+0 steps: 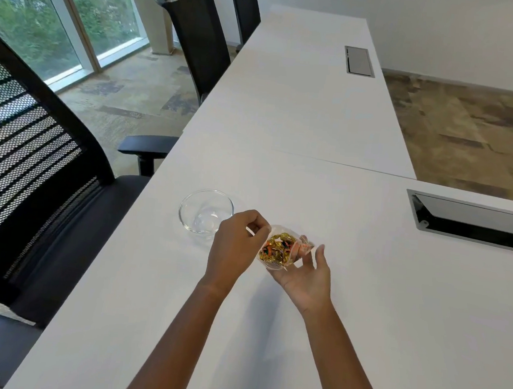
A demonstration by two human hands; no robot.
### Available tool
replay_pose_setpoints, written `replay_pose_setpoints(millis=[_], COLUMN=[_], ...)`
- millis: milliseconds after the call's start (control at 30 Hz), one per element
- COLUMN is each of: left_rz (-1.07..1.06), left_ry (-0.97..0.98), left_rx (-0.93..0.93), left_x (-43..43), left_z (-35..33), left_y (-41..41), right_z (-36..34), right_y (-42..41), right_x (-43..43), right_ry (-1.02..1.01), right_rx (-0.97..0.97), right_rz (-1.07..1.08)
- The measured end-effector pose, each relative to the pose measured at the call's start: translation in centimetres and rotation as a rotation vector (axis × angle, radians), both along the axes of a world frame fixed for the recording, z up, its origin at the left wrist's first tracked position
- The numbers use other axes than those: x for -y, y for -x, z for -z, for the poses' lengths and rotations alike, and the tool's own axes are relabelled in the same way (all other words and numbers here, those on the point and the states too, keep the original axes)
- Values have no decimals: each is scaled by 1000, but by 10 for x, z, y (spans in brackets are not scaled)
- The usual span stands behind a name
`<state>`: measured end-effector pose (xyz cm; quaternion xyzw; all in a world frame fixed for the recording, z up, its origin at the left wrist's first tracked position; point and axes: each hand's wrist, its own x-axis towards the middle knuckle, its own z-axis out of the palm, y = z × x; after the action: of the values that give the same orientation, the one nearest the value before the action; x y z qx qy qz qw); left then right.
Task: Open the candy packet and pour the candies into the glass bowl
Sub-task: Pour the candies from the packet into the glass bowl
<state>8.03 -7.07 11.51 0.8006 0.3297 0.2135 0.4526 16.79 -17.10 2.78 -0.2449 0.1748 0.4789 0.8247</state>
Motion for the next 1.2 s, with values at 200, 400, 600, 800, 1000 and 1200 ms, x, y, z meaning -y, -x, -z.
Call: replay_pose_setpoints(millis=[200, 400, 600, 800, 1000, 1200], left_rz=[-52, -123, -193, -479, -510, -501], left_ry=[17, 90, 222, 147, 230, 268], left_rx=[4, -50, 7, -96, -289, -264], left_x=[-8, -30, -62, -85, -90, -88], left_z=[7, 22, 26, 42, 56, 63], left_y=[3, 8, 7, 17, 20, 20], right_z=[-3, -10, -32, -55, -62, -57], right_y=[-1, -12, -19, -13, 6, 19], right_x=[-8, -19, -57, -103, -146, -167], right_ry=[50, 197, 298, 348, 556, 708], right_rx=[49, 41, 116, 251, 563, 1059], right_rz=[7, 13, -22, -54, -32, -85])
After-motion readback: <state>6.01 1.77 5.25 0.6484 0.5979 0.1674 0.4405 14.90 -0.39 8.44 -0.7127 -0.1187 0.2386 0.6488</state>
